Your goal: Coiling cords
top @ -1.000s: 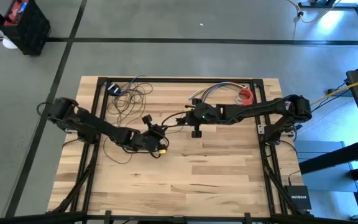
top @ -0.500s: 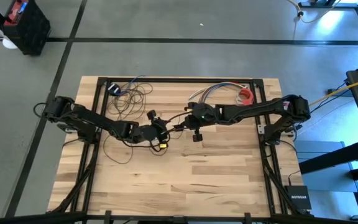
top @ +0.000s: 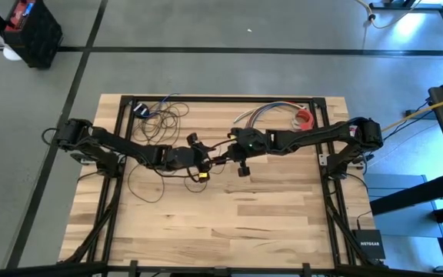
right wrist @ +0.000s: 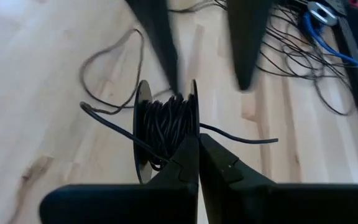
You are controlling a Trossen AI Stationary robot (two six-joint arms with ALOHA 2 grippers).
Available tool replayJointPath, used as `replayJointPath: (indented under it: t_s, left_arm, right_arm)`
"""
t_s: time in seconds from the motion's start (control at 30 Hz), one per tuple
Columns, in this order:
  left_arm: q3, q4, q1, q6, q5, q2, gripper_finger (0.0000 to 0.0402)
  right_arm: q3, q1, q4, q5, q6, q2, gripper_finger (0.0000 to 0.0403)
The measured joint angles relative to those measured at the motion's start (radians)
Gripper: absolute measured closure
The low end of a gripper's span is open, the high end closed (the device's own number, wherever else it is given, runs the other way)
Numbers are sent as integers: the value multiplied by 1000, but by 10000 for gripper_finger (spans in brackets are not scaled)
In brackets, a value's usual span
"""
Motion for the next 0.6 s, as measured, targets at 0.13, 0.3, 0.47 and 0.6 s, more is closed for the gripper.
replayJointPath:
  t_s: [0.13,0.3,0.47,0.6]
  left_arm:
    - [0,-27,-41,-15,0,-4,235]
    - [0,-111,-115,-80,-4,-8,235]
    - [1,-197,-174,-178,-118,43,235]
    - [1,-151,-186,-179,-295,138,235]
  right_arm:
    - [0,0,-10,62,0,0,400]
    - [0,-1,-10,171,3,0,400]
    - [0,0,-6,336,76,0,400]
    - [0,-1,29,413,140,0,400]
